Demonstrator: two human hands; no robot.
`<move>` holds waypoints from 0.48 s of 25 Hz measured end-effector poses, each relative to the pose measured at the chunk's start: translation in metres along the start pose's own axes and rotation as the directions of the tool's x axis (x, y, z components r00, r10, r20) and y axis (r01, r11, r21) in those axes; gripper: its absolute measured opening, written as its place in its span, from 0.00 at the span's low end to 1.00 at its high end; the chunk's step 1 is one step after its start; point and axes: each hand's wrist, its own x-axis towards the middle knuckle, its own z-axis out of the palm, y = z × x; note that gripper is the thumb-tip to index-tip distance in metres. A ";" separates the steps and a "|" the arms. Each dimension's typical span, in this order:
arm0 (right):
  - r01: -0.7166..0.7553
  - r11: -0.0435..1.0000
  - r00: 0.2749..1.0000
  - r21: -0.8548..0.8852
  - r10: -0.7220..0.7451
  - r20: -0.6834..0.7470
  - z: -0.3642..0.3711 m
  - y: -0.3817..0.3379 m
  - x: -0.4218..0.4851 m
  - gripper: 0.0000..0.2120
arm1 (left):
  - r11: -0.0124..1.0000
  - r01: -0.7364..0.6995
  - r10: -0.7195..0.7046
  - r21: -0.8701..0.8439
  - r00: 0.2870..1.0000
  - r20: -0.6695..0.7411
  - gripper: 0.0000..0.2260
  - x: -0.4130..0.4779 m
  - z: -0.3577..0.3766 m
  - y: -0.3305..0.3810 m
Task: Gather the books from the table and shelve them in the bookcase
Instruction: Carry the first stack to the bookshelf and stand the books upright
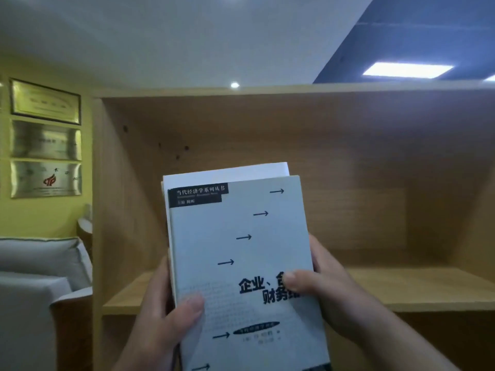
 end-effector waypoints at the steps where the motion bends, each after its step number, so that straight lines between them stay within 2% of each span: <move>1: -0.006 1.000 1.000 -0.009 0.006 0.010 -0.005 0.001 0.020 0.38 | 1.000 0.006 -0.005 -0.015 0.999 0.045 0.36 0.012 0.000 0.005; 4: -0.086 0.996 0.996 0.012 0.086 0.027 -0.013 0.007 0.063 0.40 | 0.999 0.010 -0.011 0.031 1.000 0.024 0.52 0.047 -0.016 0.000; 5: -0.108 0.993 0.994 0.040 0.107 0.031 -0.016 0.014 0.076 0.41 | 0.998 0.041 -0.042 0.041 0.999 0.014 0.54 0.058 -0.023 -0.007; 12: -0.272 0.945 0.960 0.180 0.279 -0.014 -0.025 0.069 0.134 0.46 | 0.990 0.107 -0.106 0.097 0.994 -0.011 0.46 0.097 -0.041 -0.031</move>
